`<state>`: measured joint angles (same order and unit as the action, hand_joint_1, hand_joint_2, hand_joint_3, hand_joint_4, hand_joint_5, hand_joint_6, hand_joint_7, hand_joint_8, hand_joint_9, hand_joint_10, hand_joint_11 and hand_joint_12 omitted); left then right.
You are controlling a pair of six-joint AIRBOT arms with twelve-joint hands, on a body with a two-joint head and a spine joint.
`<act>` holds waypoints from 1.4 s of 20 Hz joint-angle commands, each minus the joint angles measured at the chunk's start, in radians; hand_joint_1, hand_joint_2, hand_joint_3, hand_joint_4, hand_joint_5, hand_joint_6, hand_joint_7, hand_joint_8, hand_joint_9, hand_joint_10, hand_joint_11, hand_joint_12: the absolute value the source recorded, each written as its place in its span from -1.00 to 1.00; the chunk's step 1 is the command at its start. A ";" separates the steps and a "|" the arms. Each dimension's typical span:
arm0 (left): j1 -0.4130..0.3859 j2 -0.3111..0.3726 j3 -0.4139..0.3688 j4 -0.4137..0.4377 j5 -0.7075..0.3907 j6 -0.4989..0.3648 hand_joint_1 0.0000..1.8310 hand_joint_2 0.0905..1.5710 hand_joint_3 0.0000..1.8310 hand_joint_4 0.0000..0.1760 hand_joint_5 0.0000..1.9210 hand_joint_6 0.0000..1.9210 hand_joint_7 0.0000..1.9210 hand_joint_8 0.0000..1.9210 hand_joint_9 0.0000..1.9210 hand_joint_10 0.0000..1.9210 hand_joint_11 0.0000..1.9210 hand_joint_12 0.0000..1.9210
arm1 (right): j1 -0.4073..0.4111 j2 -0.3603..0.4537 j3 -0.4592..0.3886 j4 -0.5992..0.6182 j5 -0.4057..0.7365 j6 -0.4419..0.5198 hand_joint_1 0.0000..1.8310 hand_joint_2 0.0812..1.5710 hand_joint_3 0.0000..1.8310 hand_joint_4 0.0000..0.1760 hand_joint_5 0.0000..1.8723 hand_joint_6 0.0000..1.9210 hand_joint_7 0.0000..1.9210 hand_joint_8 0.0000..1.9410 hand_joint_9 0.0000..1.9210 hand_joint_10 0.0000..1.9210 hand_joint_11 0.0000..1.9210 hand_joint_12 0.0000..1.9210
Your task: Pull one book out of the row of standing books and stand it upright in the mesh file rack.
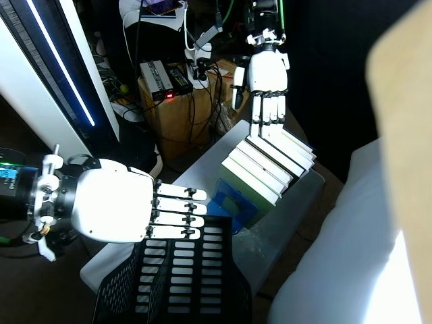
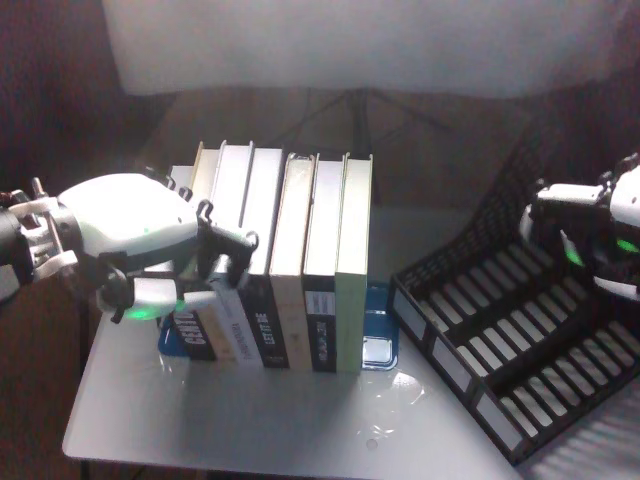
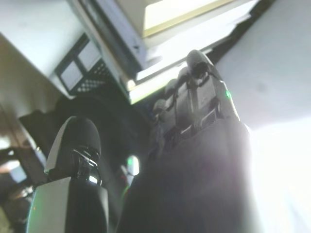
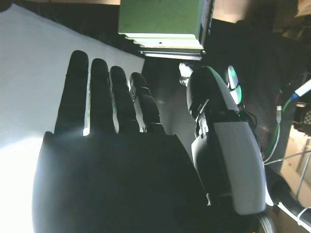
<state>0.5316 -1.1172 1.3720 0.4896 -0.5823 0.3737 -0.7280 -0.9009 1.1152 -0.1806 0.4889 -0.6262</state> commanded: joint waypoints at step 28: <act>-0.048 0.016 -0.009 -0.052 -0.105 0.030 -0.23 0.75 -1.00 1.00 -0.47 0.77 -0.25 0.50 -0.19 0.76 -0.16 1.00 | 0.044 0.004 0.011 0.071 0.187 -0.009 0.38 0.63 -0.98 -1.00 -0.93 0.08 -0.34 0.63 -0.22 0.87 -0.16 1.00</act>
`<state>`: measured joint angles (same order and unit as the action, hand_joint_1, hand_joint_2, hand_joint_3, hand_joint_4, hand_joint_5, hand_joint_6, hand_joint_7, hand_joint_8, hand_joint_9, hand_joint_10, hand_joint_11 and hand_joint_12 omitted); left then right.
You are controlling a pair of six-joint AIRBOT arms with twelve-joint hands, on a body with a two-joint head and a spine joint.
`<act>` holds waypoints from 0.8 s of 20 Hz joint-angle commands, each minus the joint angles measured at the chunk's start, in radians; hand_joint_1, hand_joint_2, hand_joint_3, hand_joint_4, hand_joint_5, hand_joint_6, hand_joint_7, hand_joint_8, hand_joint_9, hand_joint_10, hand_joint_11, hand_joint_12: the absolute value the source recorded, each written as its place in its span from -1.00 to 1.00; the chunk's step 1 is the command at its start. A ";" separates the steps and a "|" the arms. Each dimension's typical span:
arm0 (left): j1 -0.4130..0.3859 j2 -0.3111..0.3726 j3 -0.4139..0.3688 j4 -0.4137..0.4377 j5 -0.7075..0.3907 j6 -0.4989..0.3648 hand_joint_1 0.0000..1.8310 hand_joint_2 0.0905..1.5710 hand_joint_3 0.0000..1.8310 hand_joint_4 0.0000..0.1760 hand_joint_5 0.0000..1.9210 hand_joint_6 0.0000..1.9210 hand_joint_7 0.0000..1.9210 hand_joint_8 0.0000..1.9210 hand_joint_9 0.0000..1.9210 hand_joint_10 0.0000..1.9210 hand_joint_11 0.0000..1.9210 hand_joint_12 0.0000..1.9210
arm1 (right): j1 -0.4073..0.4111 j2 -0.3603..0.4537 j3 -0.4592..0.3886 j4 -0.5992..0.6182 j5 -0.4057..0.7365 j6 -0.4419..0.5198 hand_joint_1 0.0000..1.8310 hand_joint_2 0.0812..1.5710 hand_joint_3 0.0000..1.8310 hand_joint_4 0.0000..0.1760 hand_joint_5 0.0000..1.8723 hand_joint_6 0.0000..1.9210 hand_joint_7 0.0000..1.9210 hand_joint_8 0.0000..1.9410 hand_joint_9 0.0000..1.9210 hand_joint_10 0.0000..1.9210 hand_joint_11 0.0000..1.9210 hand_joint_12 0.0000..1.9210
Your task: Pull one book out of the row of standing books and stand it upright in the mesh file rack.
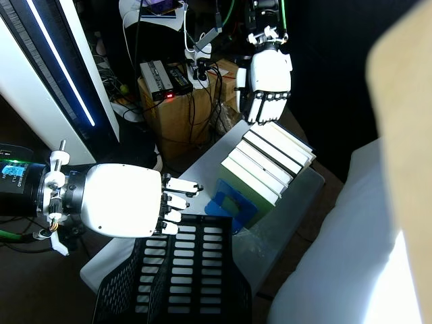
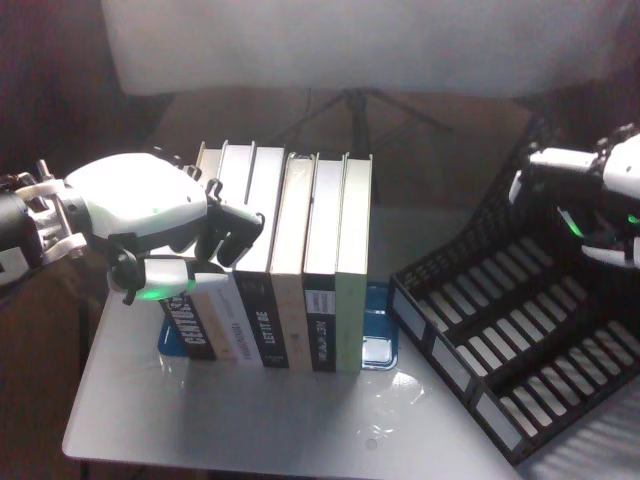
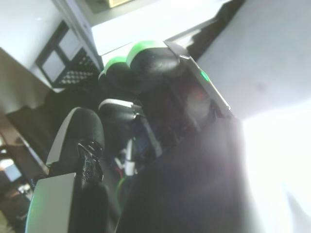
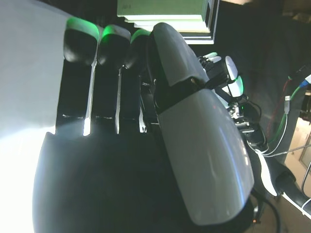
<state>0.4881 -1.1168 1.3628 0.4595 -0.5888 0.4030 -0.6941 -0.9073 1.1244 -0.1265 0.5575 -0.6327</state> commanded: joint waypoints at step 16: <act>0.004 0.048 -0.014 -0.083 -0.146 0.033 -0.23 0.75 -1.00 1.00 -0.47 0.77 -0.25 0.50 -0.19 0.76 -0.16 1.00 | 0.090 0.006 0.034 0.078 0.282 0.028 0.38 0.64 -0.99 -1.00 -0.93 0.08 -0.34 0.63 -0.22 0.87 -0.16 1.00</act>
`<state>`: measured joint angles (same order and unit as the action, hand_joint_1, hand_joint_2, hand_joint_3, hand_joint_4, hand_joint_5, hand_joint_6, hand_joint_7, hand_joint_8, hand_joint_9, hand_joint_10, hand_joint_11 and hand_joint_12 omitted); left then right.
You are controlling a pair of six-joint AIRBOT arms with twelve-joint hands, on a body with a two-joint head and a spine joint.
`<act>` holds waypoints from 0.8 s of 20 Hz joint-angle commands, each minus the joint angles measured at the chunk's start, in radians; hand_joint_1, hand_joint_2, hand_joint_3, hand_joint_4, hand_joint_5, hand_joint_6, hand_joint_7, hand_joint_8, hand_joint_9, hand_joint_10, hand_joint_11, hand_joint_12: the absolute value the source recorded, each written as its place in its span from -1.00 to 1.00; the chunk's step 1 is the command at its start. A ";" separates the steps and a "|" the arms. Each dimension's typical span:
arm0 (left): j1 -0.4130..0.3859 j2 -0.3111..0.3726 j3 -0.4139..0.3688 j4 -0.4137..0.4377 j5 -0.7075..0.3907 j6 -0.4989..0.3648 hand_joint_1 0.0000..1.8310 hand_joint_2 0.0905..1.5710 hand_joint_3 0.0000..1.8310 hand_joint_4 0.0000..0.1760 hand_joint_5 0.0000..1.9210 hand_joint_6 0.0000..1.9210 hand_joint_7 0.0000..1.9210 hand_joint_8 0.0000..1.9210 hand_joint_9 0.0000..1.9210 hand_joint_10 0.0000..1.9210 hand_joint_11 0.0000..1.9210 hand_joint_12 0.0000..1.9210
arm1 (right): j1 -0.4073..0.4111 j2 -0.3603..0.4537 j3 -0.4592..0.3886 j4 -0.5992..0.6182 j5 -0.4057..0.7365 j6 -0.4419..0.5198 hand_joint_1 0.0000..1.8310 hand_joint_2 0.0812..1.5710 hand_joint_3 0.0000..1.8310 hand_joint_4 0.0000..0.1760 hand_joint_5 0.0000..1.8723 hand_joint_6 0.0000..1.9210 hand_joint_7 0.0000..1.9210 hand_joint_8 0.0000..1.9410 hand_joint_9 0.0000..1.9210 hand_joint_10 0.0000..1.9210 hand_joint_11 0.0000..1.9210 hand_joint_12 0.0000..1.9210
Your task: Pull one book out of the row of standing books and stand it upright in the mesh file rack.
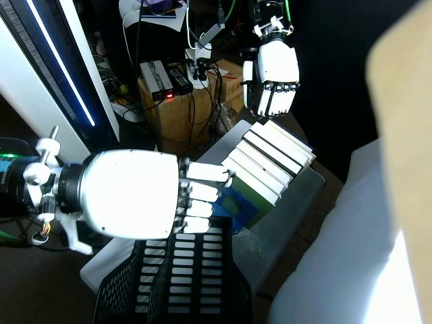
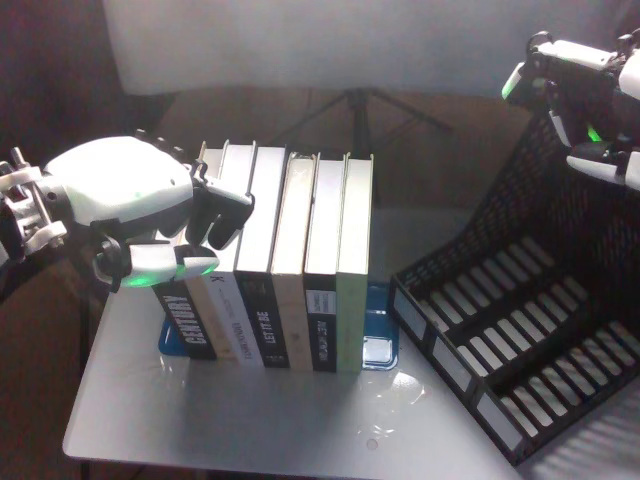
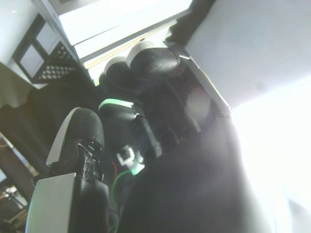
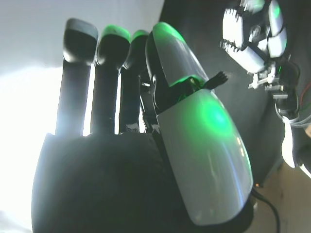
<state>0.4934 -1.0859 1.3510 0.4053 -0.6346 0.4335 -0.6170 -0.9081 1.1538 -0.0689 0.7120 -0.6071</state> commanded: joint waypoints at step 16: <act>0.006 0.022 -0.005 -0.039 -0.102 0.005 -0.23 0.75 -1.00 1.00 -0.47 0.77 -0.25 0.50 -0.19 0.76 -0.16 1.00 | 0.053 -0.001 0.011 0.011 0.155 0.011 0.38 0.64 -0.99 -1.00 -0.93 0.08 -0.34 0.63 -0.22 0.87 -0.16 1.00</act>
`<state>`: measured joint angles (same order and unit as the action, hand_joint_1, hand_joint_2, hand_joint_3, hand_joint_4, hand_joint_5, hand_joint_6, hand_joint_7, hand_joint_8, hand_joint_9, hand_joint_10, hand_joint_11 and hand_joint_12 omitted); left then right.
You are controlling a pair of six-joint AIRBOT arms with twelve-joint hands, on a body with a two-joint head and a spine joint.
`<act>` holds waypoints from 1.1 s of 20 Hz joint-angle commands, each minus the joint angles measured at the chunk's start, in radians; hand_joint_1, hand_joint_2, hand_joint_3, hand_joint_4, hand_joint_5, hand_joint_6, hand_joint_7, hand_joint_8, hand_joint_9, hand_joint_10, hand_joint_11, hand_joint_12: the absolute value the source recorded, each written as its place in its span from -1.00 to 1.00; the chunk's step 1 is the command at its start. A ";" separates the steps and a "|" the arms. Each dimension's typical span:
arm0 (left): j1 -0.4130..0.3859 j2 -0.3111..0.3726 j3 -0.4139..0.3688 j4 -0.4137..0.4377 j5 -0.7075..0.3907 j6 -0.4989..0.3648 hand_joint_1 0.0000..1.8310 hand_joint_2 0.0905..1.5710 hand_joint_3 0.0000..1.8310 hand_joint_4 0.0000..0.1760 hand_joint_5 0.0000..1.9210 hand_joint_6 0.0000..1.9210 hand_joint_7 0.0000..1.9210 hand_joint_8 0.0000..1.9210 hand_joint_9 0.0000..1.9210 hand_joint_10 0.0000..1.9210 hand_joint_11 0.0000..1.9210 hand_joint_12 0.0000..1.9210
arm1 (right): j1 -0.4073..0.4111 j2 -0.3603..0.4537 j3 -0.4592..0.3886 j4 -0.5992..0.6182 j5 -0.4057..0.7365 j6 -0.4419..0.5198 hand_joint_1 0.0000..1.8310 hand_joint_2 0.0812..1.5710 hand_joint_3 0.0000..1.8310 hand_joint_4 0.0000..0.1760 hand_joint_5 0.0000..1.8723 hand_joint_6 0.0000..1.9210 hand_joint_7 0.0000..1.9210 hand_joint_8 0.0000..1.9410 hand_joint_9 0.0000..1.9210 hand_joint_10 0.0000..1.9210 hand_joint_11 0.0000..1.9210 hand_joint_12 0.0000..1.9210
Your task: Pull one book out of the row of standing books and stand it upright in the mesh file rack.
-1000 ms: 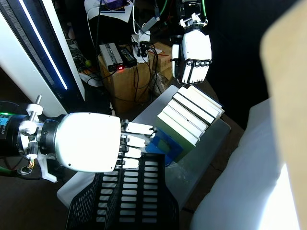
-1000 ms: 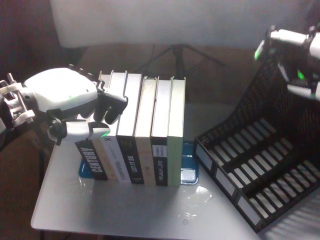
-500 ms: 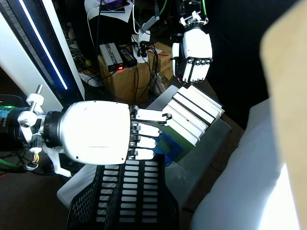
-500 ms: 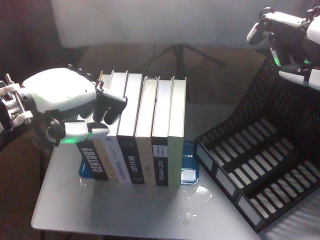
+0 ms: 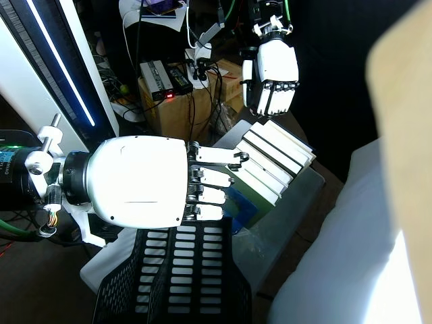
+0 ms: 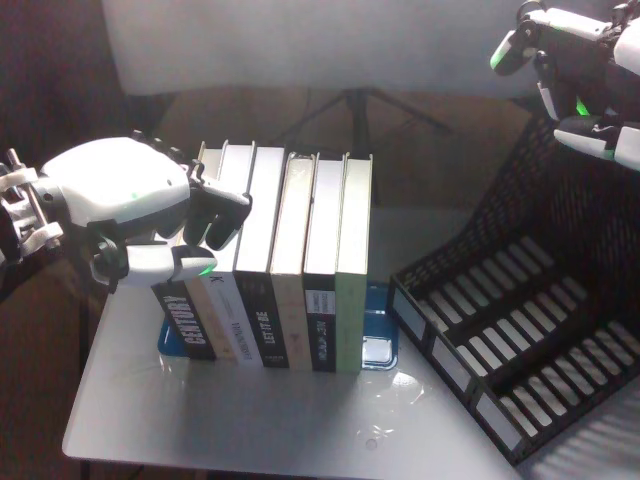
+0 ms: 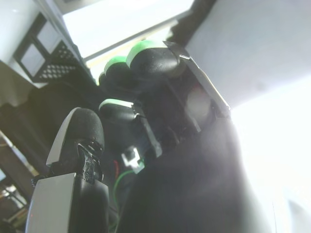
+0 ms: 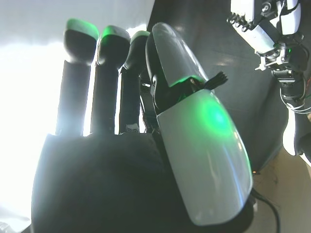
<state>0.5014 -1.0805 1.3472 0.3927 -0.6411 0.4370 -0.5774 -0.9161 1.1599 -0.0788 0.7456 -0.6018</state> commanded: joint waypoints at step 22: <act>-0.028 0.028 -0.014 0.001 -0.077 0.040 -0.84 0.75 -0.98 -1.00 -1.00 -1.00 -1.00 -1.00 -1.00 -1.00 -1.00 -1.00 | 0.011 0.057 -0.058 -0.013 0.052 -0.086 -0.53 0.64 -1.00 -1.00 -1.00 -1.00 -1.00 -1.00 -1.00 -1.00 -1.00 -0.99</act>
<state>0.4801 -1.0672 1.3327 0.4297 -0.6178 0.4740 -0.5739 -0.8623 1.0954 -0.1131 0.6956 -0.6930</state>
